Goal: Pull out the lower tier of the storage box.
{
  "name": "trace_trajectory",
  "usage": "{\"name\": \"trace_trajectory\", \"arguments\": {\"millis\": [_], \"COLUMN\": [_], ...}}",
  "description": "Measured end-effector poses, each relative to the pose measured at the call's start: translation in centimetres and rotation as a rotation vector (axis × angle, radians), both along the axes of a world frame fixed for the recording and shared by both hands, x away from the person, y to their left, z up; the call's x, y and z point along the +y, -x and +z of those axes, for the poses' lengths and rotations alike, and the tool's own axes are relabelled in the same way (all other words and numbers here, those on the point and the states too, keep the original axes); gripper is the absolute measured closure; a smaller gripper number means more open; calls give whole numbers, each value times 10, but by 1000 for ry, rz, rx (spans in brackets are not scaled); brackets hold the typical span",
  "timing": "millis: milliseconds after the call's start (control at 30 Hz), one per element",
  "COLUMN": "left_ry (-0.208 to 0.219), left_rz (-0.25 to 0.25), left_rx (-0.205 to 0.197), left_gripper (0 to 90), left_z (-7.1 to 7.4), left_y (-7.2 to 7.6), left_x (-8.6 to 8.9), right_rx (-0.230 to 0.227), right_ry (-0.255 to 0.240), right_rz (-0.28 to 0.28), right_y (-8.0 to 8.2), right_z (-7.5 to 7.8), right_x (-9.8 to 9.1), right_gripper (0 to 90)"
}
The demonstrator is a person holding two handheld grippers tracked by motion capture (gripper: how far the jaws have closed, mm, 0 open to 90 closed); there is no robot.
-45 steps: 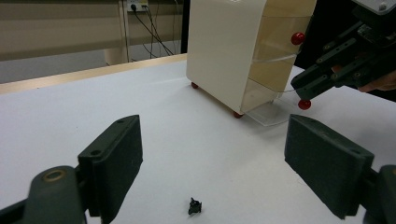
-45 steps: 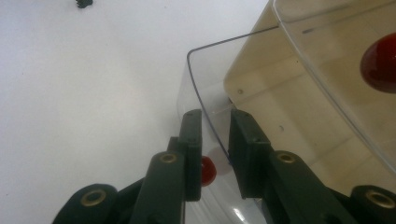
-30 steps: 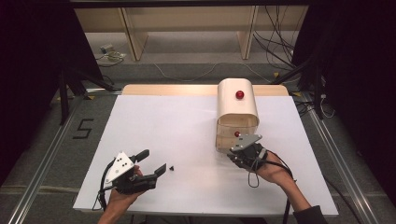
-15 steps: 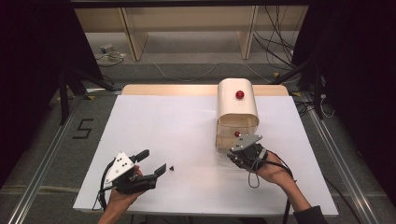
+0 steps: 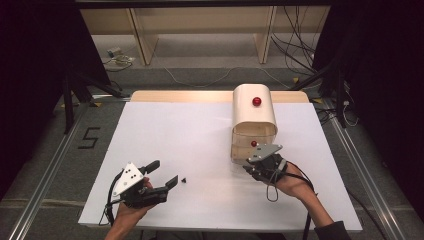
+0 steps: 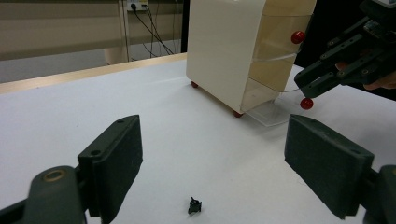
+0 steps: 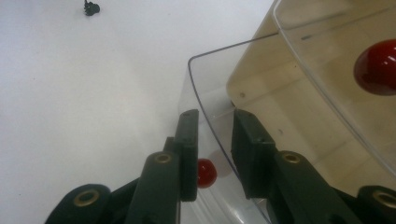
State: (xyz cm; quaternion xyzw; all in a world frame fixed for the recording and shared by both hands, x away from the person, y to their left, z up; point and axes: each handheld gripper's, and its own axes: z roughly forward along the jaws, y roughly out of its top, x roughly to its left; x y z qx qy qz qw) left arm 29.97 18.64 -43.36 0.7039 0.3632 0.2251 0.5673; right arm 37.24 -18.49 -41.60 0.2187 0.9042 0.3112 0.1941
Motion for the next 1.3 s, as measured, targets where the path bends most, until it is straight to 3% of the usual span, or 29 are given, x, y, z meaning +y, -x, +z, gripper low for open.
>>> {"name": "trace_trajectory", "arguments": {"millis": [333, 600, 633, 1000, 1300], "left_ry": [-1, -2, -2, -8, -13], "left_rz": [1, 1, 1, 0, 6], "left_rx": [3, 6, 7, 10, 16], "left_gripper": [190, 191, 190, 190, 191], "left_z": [0, 0, 0, -1, -1], "left_y": [0, 0, 0, -1, -1], "left_x": [0, 1, 1, 0, 0], "right_rx": [-29, -87, -102, -119, -129], "right_ry": [-35, -71, -93, -157, -261], "right_rz": [-15, -39, -47, -78, -113], "right_y": [5, 15, 18, 25, 32], "right_z": [4, 4, 4, 2, 5], "right_x": [0, 1, 1, 0, -5], "right_gripper": [650, 543, 523, 426, 390]}}
